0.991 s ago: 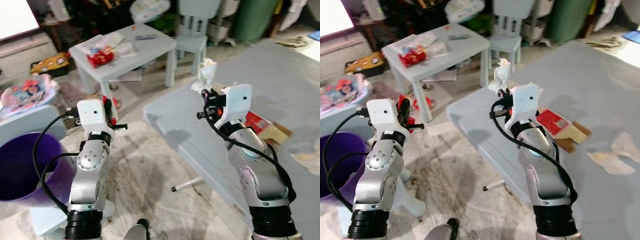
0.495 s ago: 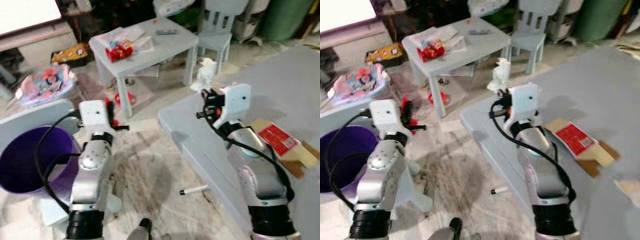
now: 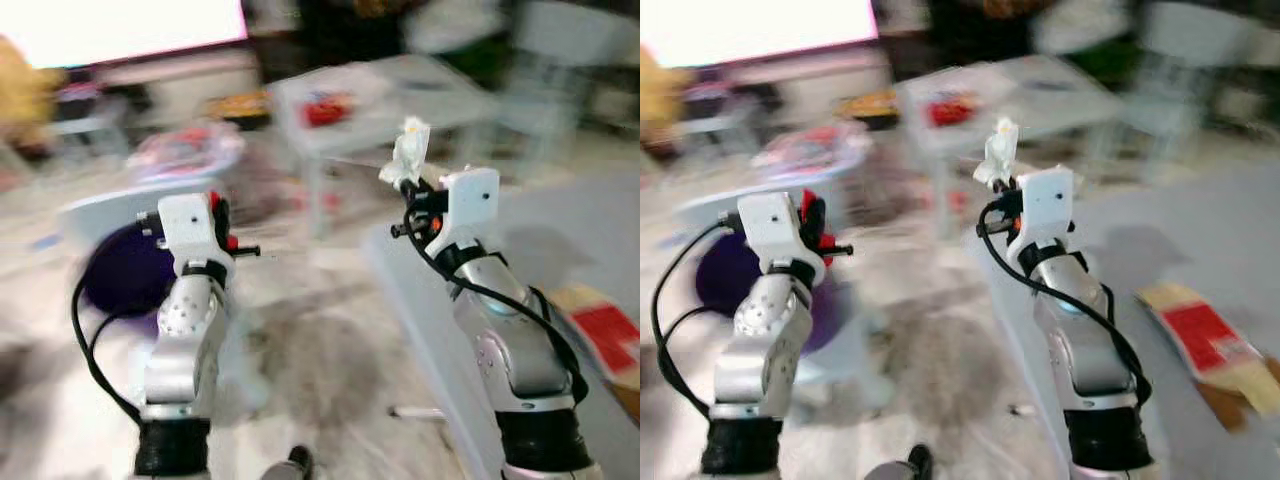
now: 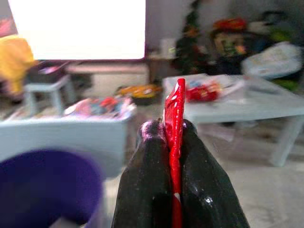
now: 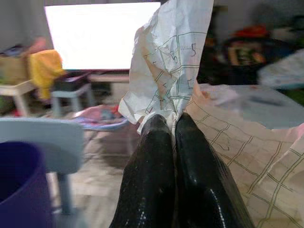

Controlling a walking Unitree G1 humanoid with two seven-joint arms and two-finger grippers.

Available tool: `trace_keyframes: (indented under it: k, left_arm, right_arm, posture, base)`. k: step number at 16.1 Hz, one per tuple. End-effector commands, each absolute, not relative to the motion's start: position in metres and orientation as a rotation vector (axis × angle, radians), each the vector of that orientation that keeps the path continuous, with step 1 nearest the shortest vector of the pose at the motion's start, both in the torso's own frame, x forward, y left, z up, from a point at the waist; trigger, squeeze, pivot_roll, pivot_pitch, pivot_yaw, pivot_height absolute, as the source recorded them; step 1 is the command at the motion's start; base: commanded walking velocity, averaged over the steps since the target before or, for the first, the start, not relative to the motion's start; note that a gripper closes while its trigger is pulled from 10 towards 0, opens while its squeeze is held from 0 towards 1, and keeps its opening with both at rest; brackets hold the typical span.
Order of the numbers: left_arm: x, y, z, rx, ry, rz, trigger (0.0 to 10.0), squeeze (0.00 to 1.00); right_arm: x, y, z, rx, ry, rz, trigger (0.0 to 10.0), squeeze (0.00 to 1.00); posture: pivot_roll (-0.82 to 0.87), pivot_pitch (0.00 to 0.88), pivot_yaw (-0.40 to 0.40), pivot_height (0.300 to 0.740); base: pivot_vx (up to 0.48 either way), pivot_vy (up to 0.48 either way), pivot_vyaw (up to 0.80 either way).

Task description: Picking trash to rubbish bin

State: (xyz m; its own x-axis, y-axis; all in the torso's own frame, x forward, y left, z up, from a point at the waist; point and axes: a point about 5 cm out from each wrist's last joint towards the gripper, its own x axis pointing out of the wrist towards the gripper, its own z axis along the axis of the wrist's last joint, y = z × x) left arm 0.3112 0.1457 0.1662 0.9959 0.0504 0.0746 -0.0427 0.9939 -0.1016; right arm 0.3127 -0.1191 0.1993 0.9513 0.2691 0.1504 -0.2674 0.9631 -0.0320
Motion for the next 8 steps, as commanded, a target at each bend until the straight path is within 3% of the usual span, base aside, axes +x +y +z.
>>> trace_keyframes:
  k: [1,4,8]
  left_arm:
    - [0.3110,0.1449,0.1660,-0.106,-0.067,0.038,0.0,0.00]
    - [0.3116,0.1435,0.1660,-0.114,-0.061,0.034,0.0,0.00]
    - [0.3123,0.1423,0.1661,-0.133,-0.058,0.031,0.0,0.00]
  right_arm:
    - [0.3121,-0.1200,0.1996,-0.009,-0.159,0.271,0.0,0.00]
    - [0.3128,-0.1196,0.2000,-0.006,-0.162,0.273,0.0,0.00]
    - [0.3136,-0.1201,0.2008,-0.001,-0.165,0.275,0.0,0.00]
  posture:
    - [0.06,0.100,-0.001,0.740]
    - [0.06,0.097,-0.002,0.740]
    - [0.06,0.094,-0.005,0.740]
  base:
    - [0.000,0.000,0.80]
    - [0.000,0.000,0.80]
    - [0.000,0.000,0.00]
